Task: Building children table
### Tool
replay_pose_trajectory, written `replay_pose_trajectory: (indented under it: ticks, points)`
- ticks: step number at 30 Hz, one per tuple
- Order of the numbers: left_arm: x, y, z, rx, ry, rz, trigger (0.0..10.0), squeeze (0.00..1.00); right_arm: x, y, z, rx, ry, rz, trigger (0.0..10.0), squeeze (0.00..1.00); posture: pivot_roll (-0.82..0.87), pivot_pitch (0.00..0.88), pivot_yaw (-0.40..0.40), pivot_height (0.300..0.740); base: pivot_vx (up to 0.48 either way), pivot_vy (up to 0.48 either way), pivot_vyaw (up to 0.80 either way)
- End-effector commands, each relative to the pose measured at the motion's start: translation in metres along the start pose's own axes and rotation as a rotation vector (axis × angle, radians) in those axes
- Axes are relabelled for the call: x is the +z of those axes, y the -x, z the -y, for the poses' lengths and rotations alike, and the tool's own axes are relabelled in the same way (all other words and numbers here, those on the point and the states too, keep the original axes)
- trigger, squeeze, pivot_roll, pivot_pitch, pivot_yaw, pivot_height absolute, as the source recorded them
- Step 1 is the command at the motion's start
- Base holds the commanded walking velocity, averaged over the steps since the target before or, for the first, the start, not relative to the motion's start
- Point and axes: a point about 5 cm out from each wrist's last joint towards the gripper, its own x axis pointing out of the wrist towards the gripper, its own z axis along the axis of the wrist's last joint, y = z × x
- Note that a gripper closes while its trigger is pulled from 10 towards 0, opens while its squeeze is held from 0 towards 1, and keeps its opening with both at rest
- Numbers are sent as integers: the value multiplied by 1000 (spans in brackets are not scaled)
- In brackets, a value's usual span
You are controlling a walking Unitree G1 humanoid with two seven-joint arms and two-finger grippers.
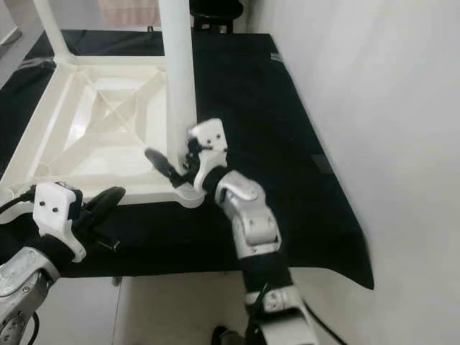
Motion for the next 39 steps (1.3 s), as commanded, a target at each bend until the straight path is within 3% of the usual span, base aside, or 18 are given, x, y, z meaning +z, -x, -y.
replay_pose_trajectory:
  ticks: [1,3,7,8,9,11,12,21,23,26,30,32,33,34,36,37,38,39]
  points:
    - [1,3,2,-9,3,-1,10000,0,3,-5,-9,129,16,16,10000,0,108,222,-87,740,0,0,0]
    - [1,5,3,-11,8,-3,10000,0,10,-7,-4,271,111,5,10000,0,118,230,-86,740,0,0,0]
    - [2,7,3,-14,12,-5,10000,0,17,-10,0,381,167,-14,10000,0,126,235,-88,740,0,0,0]
    - [2,8,4,-14,13,-5,10000,0,17,-10,0,458,176,-34,8627,0,133,239,-91,740,0,0,0]
    - [3,9,5,-15,14,-6,10000,0,15,-9,1,516,165,-57,1137,0,138,241,-92,740,0,0,0]
    - [3,9,5,-15,15,-6,10000,0,14,-8,2,552,155,-71,1137,0,138,241,-92,740,0,0,0]
    - [3,10,5,-16,17,-7,10000,0,12,-8,4,568,143,-83,0,0,141,243,-92,740,0,0,0]
    - [4,12,7,-19,23,-8,10000,0,4,-3,21,560,87,-120,0,0,141,255,-98,740,0,0,0]
    - [5,12,7,-19,24,-8,10000,0,0,2,28,515,82,-129,0,0,133,255,-98,740,0,0,0]
    - [5,11,6,-18,26,-8,10000,0,-11,24,41,352,81,-175,0,0,114,259,-96,740,0,0,0]
    - [5,10,5,-19,28,-8,10000,0,-20,39,42,268,69,-210,0,0,108,261,-96,740,0,0,0]
    - [5,10,3,-19,26,-9,10000,0,-38,50,32,-13,48,-251,0,0,97,254,-102,740,0,0,0]
    - [5,10,3,-19,26,-9,10000,0,-38,50,32,-13,48,-251,0,0,97,254,-102,740,0,0,0]
    - [4,9,0,-18,25,-10,10000,0,-58,49,-2,-199,-83,-275,0,0,76,254,-75,740,0,0,0]
    - [4,9,0,-18,25,-10,10000,0,-58,49,-2,-199,-83,-275,0,0,76,254,-75,740,0,0,0]
    - [4,7,-2,-17,23,-11,10000,0,-64,47,-30,-291,-157,-272,0,0,75,252,-67,740,0,0,0]
    - [2,5,-3,-16,20,-13,10000,0,-66,41,-47,-296,-129,-276,0,0,79,237,-58,740,0,0,0]
    - [2,5,-3,-16,20,-13,10000,0,-66,41,-47,-296,-129,-276,0,0,79,237,-58,740,0,0,0]
